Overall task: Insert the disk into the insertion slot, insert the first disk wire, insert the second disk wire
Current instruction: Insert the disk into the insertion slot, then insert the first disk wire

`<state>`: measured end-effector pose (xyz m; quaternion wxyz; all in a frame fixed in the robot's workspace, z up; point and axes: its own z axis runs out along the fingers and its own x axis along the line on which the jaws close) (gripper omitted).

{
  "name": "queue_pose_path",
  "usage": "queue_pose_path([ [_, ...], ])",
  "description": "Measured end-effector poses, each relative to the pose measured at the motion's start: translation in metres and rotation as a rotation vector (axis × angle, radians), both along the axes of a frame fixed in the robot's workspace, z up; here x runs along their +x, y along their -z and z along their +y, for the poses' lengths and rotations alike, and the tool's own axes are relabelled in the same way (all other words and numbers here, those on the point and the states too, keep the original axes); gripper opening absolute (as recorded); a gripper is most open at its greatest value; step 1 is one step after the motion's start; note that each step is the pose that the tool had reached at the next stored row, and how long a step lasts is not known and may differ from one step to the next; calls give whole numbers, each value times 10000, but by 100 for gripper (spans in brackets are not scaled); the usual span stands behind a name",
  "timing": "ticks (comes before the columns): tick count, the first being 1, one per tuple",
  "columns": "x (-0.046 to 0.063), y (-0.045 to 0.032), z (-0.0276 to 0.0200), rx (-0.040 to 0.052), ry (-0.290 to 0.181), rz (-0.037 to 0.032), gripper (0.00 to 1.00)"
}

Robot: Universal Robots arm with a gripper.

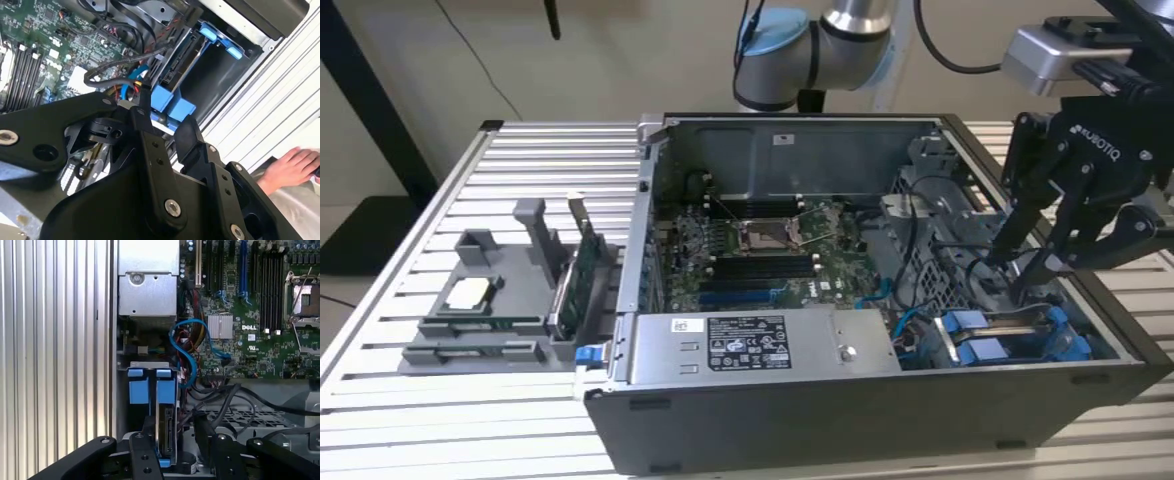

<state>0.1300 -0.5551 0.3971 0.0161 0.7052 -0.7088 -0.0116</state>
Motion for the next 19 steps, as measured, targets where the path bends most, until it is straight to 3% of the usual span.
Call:
queue_pose_path([
  [4, -3, 7, 35, -1, 0, -5, 47],
  [12, -14, 61, 48, 0, -6, -54, 47],
  [19, -30, 84, 61, 113, -8, -72, 47],
])
